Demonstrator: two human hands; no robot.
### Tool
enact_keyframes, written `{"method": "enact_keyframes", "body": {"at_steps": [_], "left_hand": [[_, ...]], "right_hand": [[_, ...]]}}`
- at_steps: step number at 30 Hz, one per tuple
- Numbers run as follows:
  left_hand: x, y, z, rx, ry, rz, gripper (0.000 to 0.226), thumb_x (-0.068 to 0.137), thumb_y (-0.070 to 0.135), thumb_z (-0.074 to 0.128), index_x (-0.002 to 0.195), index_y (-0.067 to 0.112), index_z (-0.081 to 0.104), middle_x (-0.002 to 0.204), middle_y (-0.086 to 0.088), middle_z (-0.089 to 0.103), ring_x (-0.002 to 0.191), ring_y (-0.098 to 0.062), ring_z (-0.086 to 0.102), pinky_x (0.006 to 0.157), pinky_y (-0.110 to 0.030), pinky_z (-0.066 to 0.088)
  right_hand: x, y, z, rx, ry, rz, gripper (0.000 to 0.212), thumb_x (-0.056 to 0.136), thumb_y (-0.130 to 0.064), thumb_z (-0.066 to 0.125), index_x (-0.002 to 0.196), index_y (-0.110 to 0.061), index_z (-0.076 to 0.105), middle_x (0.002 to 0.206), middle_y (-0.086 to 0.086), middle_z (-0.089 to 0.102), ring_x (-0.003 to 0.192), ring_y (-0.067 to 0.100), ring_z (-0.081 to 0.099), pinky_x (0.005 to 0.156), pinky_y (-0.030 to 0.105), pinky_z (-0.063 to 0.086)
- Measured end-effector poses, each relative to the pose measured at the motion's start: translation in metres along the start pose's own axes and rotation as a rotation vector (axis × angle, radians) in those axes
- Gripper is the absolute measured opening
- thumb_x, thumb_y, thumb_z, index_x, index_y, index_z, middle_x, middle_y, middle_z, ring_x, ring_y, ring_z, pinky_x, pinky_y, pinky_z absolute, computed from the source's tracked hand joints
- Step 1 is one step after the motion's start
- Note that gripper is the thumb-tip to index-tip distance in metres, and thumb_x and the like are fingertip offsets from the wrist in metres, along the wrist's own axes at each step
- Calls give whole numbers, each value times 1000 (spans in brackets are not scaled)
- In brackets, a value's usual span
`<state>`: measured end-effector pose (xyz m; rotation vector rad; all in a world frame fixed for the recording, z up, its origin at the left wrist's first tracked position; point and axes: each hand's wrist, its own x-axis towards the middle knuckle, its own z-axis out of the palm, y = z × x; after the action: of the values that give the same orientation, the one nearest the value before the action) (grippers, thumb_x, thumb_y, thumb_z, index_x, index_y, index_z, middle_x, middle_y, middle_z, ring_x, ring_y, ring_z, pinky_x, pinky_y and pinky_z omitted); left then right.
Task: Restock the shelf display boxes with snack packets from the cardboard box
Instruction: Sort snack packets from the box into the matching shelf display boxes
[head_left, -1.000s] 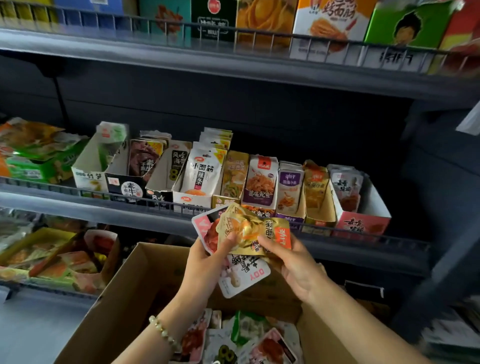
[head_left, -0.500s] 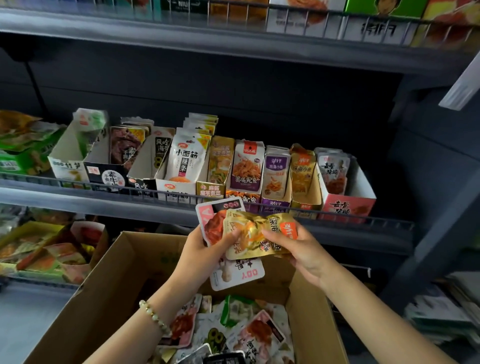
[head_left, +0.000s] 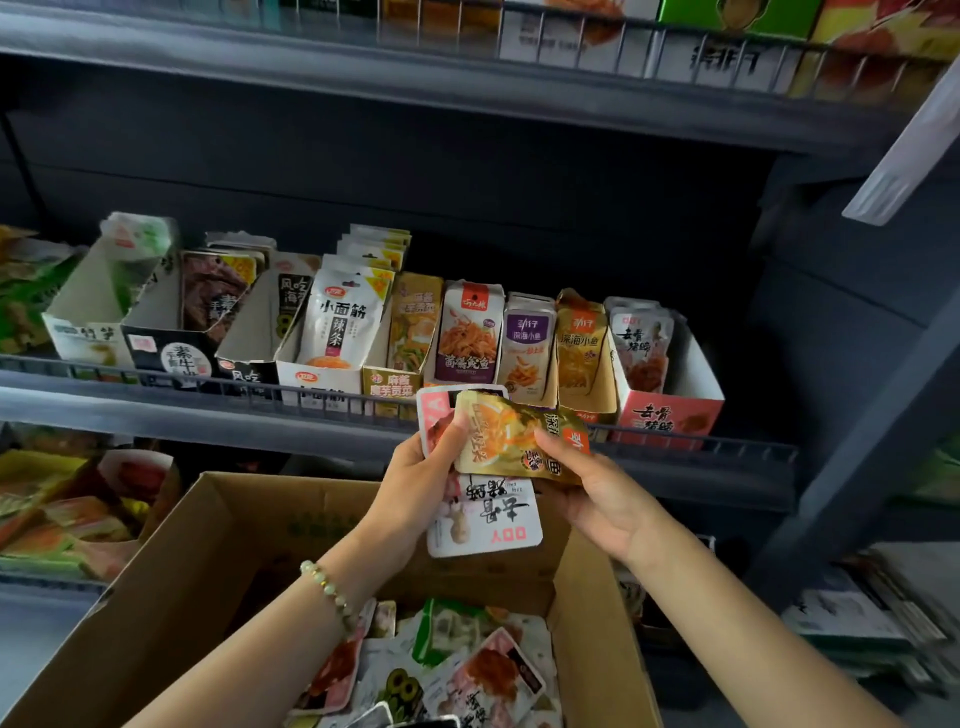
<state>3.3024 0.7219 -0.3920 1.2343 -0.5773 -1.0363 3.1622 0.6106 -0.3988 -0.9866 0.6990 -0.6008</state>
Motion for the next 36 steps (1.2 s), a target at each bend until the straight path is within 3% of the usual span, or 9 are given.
{"method": "enact_keyframes", "body": {"at_steps": [3, 8, 12, 16, 19, 23, 29, 32, 36], "left_hand": [[19, 8, 13, 110, 24, -2, 30, 94, 40, 54, 96, 12, 62, 84, -7, 76, 74, -20, 74, 69, -32, 59], [47, 28, 18, 221, 44, 13, 22, 96, 28, 54, 108, 10, 60, 83, -3, 74, 66, -11, 72, 54, -23, 54], [61, 41, 16, 232, 89, 46, 18, 96, 23, 54, 108, 10, 59, 86, -3, 71, 72, -13, 69, 56, -27, 49], [72, 49, 15, 243, 105, 76, 8, 96, 23, 54, 93, 16, 57, 83, -2, 69, 72, -15, 66, 60, -29, 47], [78, 51, 12, 266, 93, 94, 11, 96, 25, 54, 94, 15, 59, 89, -6, 71, 80, -21, 68, 72, -36, 51], [85, 51, 11, 289, 97, 95, 12, 96, 26, 55, 91, 16, 59, 83, -4, 72, 75, -21, 69, 69, -34, 51], [94, 47, 8, 259, 98, 84, 11, 95, 24, 56, 90, 15, 59, 66, 3, 73, 65, -16, 69, 60, -31, 48], [96, 45, 8, 253, 91, 85, 11, 95, 24, 55, 88, 16, 59, 63, 4, 72, 59, -12, 69, 58, -30, 48], [97, 42, 9, 252, 70, 81, 9, 94, 25, 56, 92, 16, 60, 70, 2, 74, 63, -15, 71, 61, -31, 50]], "right_hand": [[1, -29, -15, -149, 66, -121, 43, 65, -20, 75, 106, -14, 64, 98, 3, 75, 93, 14, 69, 79, 30, 54], [21, -106, -51, -562, 237, -321, 56, 57, -33, 83, 107, -20, 64, 103, 1, 73, 99, 17, 67, 91, 35, 50], [55, -153, -64, -990, 305, -452, 44, 67, -21, 86, 102, -21, 60, 100, -2, 66, 90, 12, 63, 77, 25, 50], [107, -167, -65, -1438, 225, -350, 79, 63, -35, 87, 130, -15, 51, 121, 3, 59, 110, 21, 58, 94, 38, 50], [132, -159, -63, -1654, 68, -239, 83, 68, -38, 83, 138, -16, 44, 135, 3, 52, 121, 21, 51, 100, 33, 44], [148, -148, -61, -1794, 0, -290, 81, 74, -27, 81, 142, -15, 38, 143, 5, 45, 129, 23, 44, 104, 32, 39], [157, -148, -65, -1785, -7, -422, 61, 75, -23, 79, 125, -26, 44, 113, -4, 51, 105, 19, 53, 83, 33, 50], [160, -150, -69, -1835, 83, -503, 58, 76, -28, 78, 121, -30, 43, 117, -2, 54, 106, 21, 53, 85, 39, 52], [165, -143, -71, -1888, 99, -545, 65, 74, -33, 79, 126, -30, 41, 126, -2, 52, 113, 21, 49, 90, 32, 41]]}}
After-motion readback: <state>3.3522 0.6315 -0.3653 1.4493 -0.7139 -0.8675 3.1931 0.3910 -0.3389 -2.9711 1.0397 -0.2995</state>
